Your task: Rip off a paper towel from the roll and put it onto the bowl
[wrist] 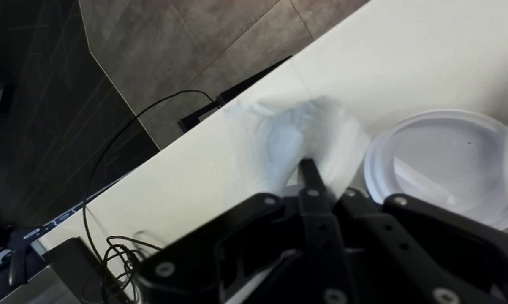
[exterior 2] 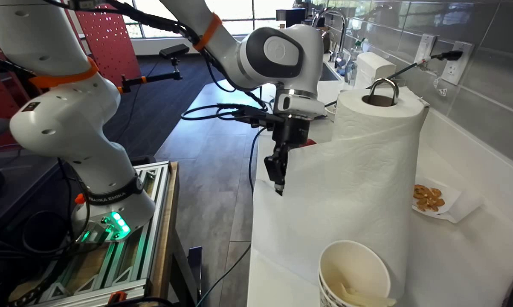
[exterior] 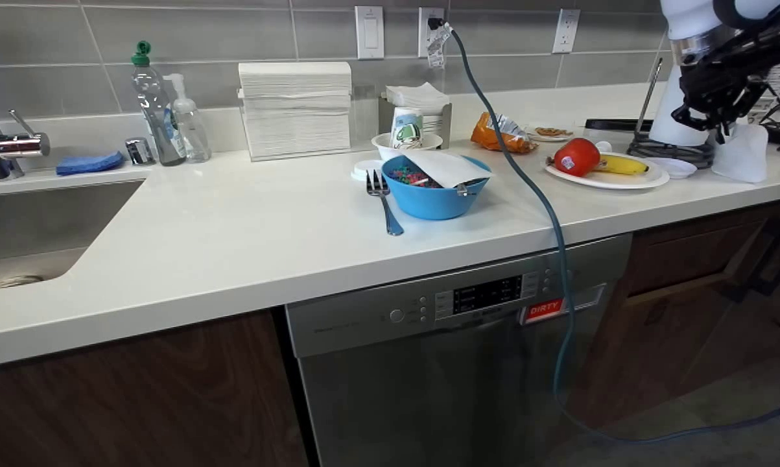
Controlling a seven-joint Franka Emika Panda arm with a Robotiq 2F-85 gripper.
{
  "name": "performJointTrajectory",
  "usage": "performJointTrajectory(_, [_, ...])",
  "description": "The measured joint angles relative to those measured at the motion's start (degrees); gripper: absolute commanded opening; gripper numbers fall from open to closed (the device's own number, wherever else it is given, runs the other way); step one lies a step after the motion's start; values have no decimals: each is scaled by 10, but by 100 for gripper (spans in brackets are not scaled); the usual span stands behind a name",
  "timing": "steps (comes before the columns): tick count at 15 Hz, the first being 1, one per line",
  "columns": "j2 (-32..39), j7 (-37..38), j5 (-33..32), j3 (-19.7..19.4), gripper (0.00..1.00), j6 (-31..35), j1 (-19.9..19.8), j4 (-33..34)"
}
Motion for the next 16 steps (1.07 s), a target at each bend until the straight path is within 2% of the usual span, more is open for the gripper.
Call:
performJointTrajectory(9, [-11,-80,97,6,0,61,7,-6])
performJointTrajectory(16, [-14,-120,121,18,0,104,18,-22])
